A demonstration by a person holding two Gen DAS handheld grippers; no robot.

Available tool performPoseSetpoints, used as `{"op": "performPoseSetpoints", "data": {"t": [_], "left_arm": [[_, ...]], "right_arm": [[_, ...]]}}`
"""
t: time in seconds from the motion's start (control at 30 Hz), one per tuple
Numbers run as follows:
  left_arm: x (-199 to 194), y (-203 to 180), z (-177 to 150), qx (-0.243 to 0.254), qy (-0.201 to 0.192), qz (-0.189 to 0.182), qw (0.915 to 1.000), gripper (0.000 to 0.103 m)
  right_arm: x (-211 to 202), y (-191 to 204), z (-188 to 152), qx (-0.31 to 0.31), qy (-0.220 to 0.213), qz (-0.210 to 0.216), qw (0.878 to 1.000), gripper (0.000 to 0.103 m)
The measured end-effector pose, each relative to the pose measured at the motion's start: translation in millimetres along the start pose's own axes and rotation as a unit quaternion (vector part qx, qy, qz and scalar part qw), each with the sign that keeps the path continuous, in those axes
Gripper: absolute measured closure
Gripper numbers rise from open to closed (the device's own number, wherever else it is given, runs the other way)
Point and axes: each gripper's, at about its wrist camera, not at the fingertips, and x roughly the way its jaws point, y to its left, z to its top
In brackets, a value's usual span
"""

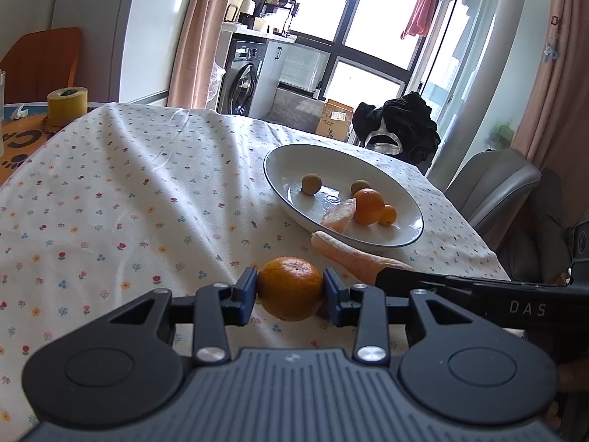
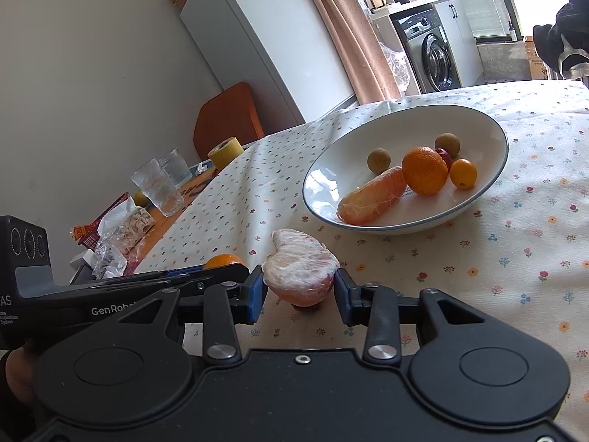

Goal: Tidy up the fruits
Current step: 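Carry the small orange and peeled piece into the white bowl and open both tools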

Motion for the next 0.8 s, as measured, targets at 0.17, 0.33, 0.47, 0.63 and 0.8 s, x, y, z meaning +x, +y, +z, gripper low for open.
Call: {"op": "performPoseSetpoints", "data": {"t": [0.17, 0.33, 0.47, 0.63, 0.8], "left_arm": [[-4, -6, 4, 0.006, -0.007, -0.002, 1.0000, 0.066], [-3, -12, 8, 0.012, -0.011, -0.005, 0.9999, 0.066], [1, -17, 12, 0.018, -0.012, -0.008, 0.9997, 0.066], [8, -24, 19, 0.026, -0.014, -0.012, 0.9995, 0.066], [16, -27, 27, 0.031, -0.016, -0.015, 0.9993, 0.066]], "right_arm": [[-11, 0, 4, 0.001, -0.015, -0.002, 1.000, 0.066], [-18, -3, 7, 0.005, -0.026, -0.006, 1.000, 0.066], [-23, -8, 9, 0.009, -0.035, -0.011, 0.999, 0.066], [-28, -14, 13, 0.013, -0.044, -0.016, 0.999, 0.066], [-31, -24, 19, 0.019, -0.053, -0.024, 0.998, 0.066]]}}
